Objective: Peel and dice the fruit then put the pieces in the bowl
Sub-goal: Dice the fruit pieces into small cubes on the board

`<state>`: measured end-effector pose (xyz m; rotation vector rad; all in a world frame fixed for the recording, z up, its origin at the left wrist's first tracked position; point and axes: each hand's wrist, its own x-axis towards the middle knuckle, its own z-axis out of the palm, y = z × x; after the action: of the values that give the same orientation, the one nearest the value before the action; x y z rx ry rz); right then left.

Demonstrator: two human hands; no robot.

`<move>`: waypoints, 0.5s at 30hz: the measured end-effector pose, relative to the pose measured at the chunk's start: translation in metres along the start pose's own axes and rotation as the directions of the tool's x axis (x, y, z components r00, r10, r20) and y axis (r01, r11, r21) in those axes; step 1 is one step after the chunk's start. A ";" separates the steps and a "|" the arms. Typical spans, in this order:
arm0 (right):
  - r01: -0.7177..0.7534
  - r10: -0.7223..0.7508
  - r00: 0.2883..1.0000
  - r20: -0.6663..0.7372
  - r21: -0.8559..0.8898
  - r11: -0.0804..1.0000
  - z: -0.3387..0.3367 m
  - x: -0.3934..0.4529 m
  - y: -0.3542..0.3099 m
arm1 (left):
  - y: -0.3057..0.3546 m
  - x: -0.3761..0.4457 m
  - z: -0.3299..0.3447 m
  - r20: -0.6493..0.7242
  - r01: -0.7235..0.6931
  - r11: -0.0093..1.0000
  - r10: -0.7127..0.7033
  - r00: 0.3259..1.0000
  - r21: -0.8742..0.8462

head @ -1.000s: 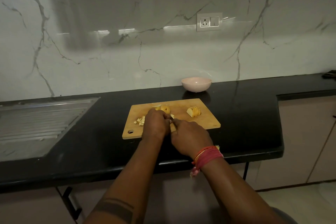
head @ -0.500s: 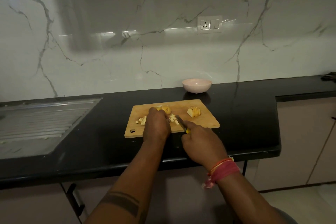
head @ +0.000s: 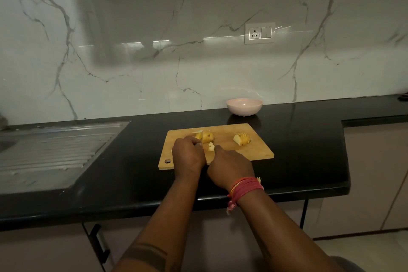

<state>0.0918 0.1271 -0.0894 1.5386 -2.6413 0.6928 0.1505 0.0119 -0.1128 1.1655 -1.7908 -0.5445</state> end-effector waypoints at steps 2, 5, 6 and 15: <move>0.034 -0.034 0.999 -0.005 0.011 0.999 0.004 0.000 -0.004 | 0.001 0.000 -0.002 -0.017 0.025 0.999 -0.025 1.000 -0.041; 0.091 -0.091 0.996 0.003 0.036 0.995 0.008 0.001 -0.012 | 0.001 0.001 -0.006 -0.050 0.088 0.988 -0.095 0.994 -0.125; 0.102 -0.102 0.995 0.003 0.043 0.994 0.009 0.001 -0.014 | 0.000 0.000 -0.007 -0.056 0.102 0.984 -0.111 0.992 -0.149; 0.027 -0.017 0.999 -0.051 0.217 0.976 0.002 0.002 0.009 | 0.000 0.000 -0.012 -0.057 0.122 0.970 -0.137 0.989 -0.212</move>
<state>0.0835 0.1286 -0.0943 1.5730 -2.5817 1.0357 0.1610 0.0134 -0.1073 1.1463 -1.5634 -0.7401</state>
